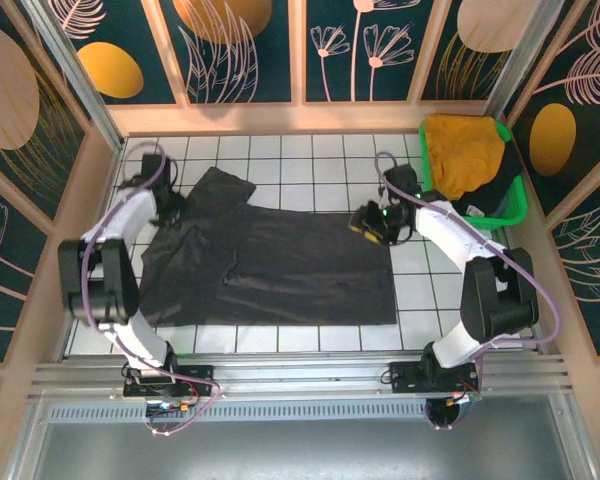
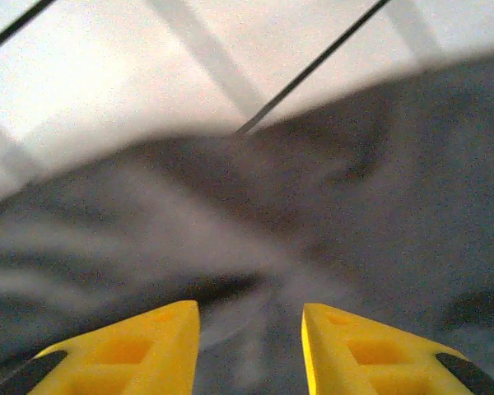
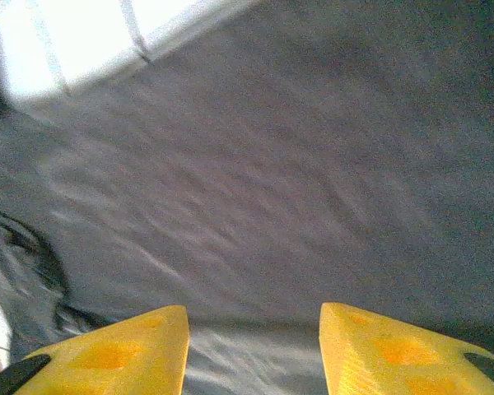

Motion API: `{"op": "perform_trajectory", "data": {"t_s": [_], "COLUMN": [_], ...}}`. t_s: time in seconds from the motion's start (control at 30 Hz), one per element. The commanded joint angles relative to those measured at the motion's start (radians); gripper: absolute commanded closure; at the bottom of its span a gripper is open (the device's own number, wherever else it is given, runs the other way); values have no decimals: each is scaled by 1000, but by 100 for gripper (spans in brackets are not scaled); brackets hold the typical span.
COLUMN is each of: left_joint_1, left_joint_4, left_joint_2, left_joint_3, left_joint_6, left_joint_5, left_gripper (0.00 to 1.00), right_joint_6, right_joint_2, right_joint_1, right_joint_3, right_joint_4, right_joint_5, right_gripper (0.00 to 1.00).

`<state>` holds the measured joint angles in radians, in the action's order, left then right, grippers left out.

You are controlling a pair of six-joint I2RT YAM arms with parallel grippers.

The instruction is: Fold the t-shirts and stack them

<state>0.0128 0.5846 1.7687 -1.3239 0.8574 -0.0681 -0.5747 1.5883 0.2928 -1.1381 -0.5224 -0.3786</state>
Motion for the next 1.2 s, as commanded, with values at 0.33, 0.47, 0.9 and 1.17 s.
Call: {"op": "perform_trajectory", "data": {"t_s": [0.33, 0.47, 0.9, 1.17], "left_joint_1": [-30, -44, -112, -148], "left_joint_4": [74, -13, 38, 158], "left_joint_2": [659, 717, 904, 960], "left_joint_3": [-835, -863, -1017, -1049], "left_joint_6": [-235, -276, -322, -326], "left_joint_5": [-59, -91, -221, -210], "left_gripper": [62, 61, 42, 50], "right_joint_6": [-20, -31, -29, -30], "right_joint_2": [226, 211, 145, 151], "right_joint_1": [-33, -41, -74, -84], "right_joint_3": [-353, -335, -213, -206], "right_joint_4": [175, 179, 183, 189], "right_joint_5": [-47, -58, -80, -79], "right_gripper": [53, 53, 53, 54]}}
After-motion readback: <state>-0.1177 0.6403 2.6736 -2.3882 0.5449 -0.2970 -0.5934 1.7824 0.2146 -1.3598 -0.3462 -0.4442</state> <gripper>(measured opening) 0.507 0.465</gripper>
